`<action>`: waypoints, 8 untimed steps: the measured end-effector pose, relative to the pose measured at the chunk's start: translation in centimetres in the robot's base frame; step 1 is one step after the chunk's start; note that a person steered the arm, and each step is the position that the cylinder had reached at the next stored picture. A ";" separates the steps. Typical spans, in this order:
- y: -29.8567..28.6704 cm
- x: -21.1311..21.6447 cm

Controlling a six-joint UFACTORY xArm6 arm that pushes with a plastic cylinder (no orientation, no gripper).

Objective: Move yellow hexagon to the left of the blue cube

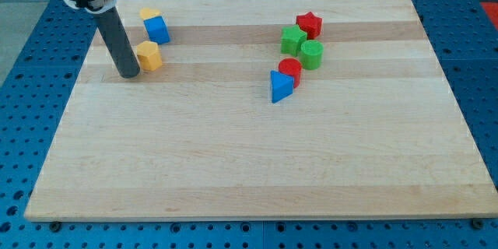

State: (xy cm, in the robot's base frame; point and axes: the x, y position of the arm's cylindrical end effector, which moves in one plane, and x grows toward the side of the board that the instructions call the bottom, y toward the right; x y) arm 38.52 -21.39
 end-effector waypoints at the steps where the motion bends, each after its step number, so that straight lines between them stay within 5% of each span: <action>1: 2.9 0.1; 8: 3.3 -0.3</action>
State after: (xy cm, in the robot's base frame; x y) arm 38.19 -18.09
